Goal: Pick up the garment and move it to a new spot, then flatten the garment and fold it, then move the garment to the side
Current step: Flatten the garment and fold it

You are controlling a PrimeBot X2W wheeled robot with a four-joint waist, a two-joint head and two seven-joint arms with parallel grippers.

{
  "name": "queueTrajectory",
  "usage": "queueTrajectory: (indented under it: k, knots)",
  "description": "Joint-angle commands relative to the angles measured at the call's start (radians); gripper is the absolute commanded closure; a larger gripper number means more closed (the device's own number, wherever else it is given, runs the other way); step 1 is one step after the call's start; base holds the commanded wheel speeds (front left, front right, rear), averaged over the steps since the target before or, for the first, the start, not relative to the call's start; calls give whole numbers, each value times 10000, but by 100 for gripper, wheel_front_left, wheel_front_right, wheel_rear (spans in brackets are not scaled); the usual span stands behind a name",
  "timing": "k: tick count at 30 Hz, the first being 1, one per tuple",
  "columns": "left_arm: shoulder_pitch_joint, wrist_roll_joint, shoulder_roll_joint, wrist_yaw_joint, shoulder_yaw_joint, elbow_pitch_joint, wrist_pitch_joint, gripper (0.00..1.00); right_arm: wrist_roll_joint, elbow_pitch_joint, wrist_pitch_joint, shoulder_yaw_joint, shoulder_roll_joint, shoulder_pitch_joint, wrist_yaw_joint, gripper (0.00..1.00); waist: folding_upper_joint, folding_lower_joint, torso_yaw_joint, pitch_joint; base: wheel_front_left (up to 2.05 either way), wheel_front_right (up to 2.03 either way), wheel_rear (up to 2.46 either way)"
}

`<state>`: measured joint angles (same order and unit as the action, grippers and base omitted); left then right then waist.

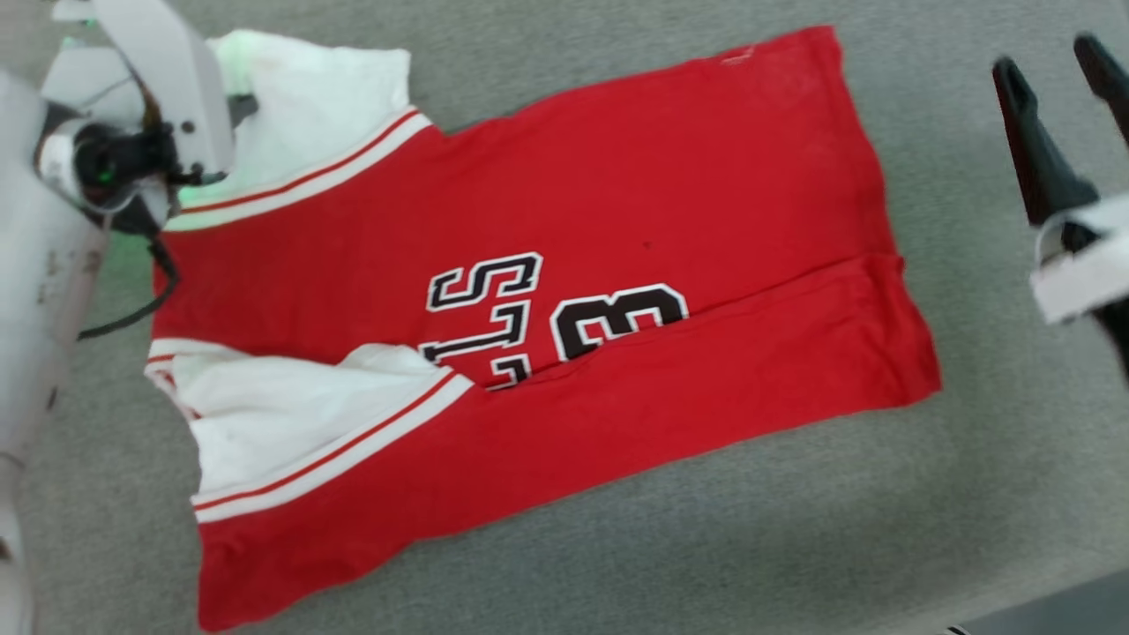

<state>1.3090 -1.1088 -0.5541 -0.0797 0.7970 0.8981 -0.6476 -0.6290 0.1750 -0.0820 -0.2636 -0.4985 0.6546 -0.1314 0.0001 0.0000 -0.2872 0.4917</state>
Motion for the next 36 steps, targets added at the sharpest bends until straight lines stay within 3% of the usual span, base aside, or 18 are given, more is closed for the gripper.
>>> queueTrajectory:
  k: [1, 6, 10, 18, 21, 22, 23, 25, 36]
  knots:
    - [88, 59, 180, -100, 61, -7, 96, 100, -213, 304, 602, -255, -151, 450, 16, 0, -1, 0, 296, 176, 0, 0, 0]
    - [436, 193, 605, -266, 161, -105, 510, 100, -1009, 1616, 4019, -1926, -888, 2202, 16, 0, -1, 0, 913, 455, 0, 0, 0]
    - [593, 211, 901, -378, 262, -281, 712, 100, -1819, 2594, 6020, -2739, -1212, 3566, 16, 0, -1, 0, 1396, 711, 0, 0, 0]
    - [839, 274, 1197, -499, 551, -560, 917, 100, -2265, 4346, 7540, -3639, -1073, 5278, 16, 0, -1, 0, 2042, 1138, 0, 0, 0]
    - [889, 222, 1230, -498, 611, -638, 1095, 100, -2451, 4631, 7570, -3930, -1046, 5561, 16, 0, -1, 0, 2155, 1183, 0, 0, 0]
    - [886, 175, 1247, -498, 629, -656, 1132, 100, -2482, 4730, 7499, -4012, -1043, 5573, 16, 24, -1, 0, 2184, 1184, 0, 0, 0]
    - [878, 132, 1282, -498, 666, -715, 1146, 100, -2468, 4774, 7455, -4171, -1070, 5570, 16, 63, -1, 0, 2214, 1189, 0, 0, 0]
    - [854, 71, 1318, -502, 752, -848, 1202, 100, -2494, 4862, 7375, -4459, -1162, 5603, 16, 100, -1, 0, 2266, 1187, 0, 0, 0]
    - [211, -845, 1136, -507, 787, -1958, 2157, 100, -3116, 4245, 5776, -5189, -1976, 5328, 16, 100, -1, 0, 2566, 141, 0, 0, 0]
